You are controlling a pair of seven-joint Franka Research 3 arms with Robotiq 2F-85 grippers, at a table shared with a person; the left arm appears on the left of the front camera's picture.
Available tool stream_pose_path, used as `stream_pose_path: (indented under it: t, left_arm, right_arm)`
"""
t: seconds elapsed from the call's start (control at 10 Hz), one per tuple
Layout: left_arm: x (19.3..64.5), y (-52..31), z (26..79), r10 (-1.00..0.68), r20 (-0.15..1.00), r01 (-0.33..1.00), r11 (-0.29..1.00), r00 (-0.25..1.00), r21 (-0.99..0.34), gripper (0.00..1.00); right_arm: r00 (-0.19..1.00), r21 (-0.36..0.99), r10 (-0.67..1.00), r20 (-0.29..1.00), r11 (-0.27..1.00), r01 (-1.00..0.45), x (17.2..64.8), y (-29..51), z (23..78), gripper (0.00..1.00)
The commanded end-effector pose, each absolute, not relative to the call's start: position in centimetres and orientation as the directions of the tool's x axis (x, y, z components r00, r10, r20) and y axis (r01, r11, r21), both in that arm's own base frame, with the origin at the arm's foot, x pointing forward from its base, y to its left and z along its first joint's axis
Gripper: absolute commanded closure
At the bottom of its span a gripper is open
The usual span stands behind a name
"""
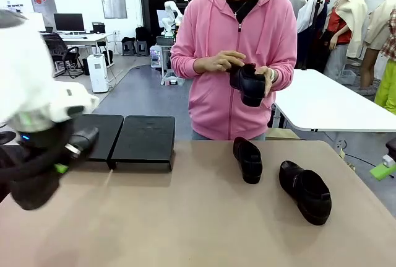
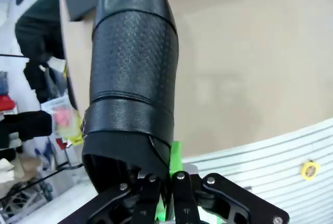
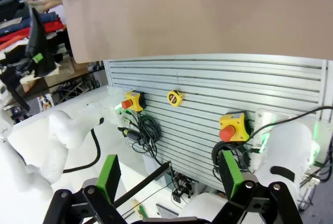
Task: Organize the shoes by placing them on the stand.
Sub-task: Place the Shoe from the middle of the table onto the Shoes Stand.
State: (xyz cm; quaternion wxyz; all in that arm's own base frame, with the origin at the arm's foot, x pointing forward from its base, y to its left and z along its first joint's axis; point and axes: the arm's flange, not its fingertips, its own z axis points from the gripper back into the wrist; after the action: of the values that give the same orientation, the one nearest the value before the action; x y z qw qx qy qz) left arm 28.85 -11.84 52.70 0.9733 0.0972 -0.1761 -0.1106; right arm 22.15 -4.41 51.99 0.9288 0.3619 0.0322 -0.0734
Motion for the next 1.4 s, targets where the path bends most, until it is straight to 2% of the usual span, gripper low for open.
stream_pose_path:
  t: [0.0,0.1,0.2,0.3,0.6,0.7,0.8,0.9,1.0,1.1,1.3]
  left_arm:
    - [30.3,-4.9,50.3,-0.111,0.302,0.074,0.989,0.947,0.132,1.00]
    - [30.5,-2.5,49.7,-0.014,0.291,-0.008,0.997,0.957,0.074,1.00]
    - [30.4,-1.6,49.6,0.221,0.238,-0.218,0.975,0.946,-0.039,1.00]
    - [31.1,-4.0,52.3,-0.097,0.293,0.058,0.989,0.951,0.139,1.00]
    - [31.1,-4.0,52.3,-0.097,0.293,0.058,0.989,0.951,0.139,1.00]
    - [31.2,-3.5,51.6,-0.045,0.263,0.013,0.993,0.964,0.120,1.00]
    - [34.3,-2.5,52.0,0.045,0.278,-0.075,0.992,0.959,0.097,1.00]
    - [37.9,-1.6,52.7,0.079,0.393,-0.112,0.992,0.916,0.062,1.00]
    - [42.3,-1.4,53.1,0.041,0.457,-0.076,0.995,0.889,0.058,1.00]
    - [46.3,-1.5,52.8,-0.033,0.518,-0.044,0.990,0.855,0.135,1.00]
    - [52.7,-1.4,50.9,-0.114,0.508,0.030,0.985,0.854,0.170,1.00]
  right_arm:
    - [0.989,0.676,-0.104,-0.106,0.722,0.148,22.1,-4.5,52.3,0.00]
    - [0.989,0.676,-0.104,-0.106,0.722,0.148,22.1,-4.5,52.3,0.00]
    - [0.989,0.676,-0.104,-0.106,0.722,0.148,22.1,-4.5,52.3,0.00]
    - [0.989,0.676,-0.104,-0.106,0.722,0.148,22.1,-4.5,52.3,0.00]
    - [0.989,0.676,-0.104,-0.106,0.722,0.148,22.1,-4.5,52.3,0.00]
    - [0.989,0.676,-0.104,-0.106,0.722,0.148,22.1,-4.5,52.3,0.00]
    - [0.989,0.676,-0.104,-0.106,0.722,0.148,22.1,-4.5,52.3,0.00]
    - [0.989,0.676,-0.104,-0.106,0.722,0.148,22.1,-4.5,52.3,0.00]
    - [0.989,0.676,-0.104,-0.106,0.722,0.148,22.1,-4.5,52.3,0.00]
    - [0.989,0.676,-0.104,-0.106,0.722,0.148,22.1,-4.5,52.3,0.00]
    - [0.989,0.676,-0.104,-0.106,0.722,0.148,22.1,-4.5,52.3,0.00]
